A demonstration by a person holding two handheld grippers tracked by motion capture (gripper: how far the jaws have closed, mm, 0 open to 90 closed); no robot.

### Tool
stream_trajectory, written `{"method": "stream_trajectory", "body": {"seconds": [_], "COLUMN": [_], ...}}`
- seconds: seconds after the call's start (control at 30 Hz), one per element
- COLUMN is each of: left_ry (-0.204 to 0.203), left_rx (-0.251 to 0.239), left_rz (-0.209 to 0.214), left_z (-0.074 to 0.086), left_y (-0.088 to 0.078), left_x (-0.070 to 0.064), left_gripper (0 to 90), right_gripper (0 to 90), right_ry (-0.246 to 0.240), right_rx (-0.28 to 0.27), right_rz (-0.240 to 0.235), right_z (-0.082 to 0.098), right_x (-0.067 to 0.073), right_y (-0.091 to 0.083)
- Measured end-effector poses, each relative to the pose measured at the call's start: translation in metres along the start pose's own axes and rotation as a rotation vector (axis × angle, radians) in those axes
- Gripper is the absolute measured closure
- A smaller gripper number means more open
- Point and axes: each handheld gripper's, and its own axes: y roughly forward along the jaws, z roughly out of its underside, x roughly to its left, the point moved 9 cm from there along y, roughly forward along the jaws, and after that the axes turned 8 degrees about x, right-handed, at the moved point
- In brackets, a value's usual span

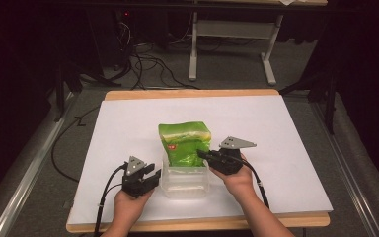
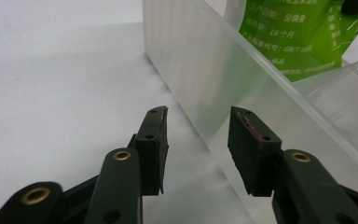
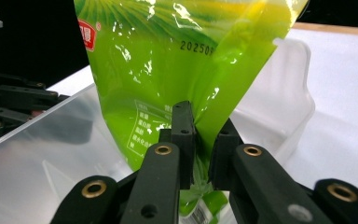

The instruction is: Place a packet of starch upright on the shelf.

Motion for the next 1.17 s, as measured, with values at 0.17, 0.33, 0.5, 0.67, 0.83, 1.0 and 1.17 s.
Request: {"method": "stream_trajectory", "body": {"seconds": [0.17,0.33,0.5,0.67,0.83,1.0,1.17], "left_ry": [0.012,0.053,0.104,0.119,0.018,-0.009,-0.007], "left_rx": [-0.009,-0.034,-0.005,0.052,0.057,0.064,0.063], "left_rz": [-0.001,-0.050,-0.085,-0.136,-0.116,-0.107,-0.099], "left_z": [-0.002,-0.007,-0.009,0.002,0.004,0.005,0.005], "left_y": [-0.002,-0.012,-0.025,-0.032,-0.031,-0.028,-0.028], "left_x": [0.001,0.013,0.037,0.062,0.076,0.073,0.069], "left_gripper": [55.7,53.3,47.3,44.6,44.3,43.6,43.6], "right_gripper": [73.3,56.0,43.6,35.1,35.0,35.1,35.0], "right_ry": [-0.040,-0.029,-0.058,-0.059,0.023,0.102,0.111], "right_rx": [0.029,-0.007,-0.007,0.026,0.075,0.051,0.068], "right_rz": [0.033,0.048,0.126,0.275,0.379,0.392,0.384], "right_z": [-0.002,-0.004,0.001,0.020,0.064,0.069,0.072], "right_x": [0.000,-0.004,-0.019,-0.057,-0.098,-0.119,-0.120], "right_y": [0.000,-0.017,-0.042,-0.072,-0.099,-0.107,-0.104]}}
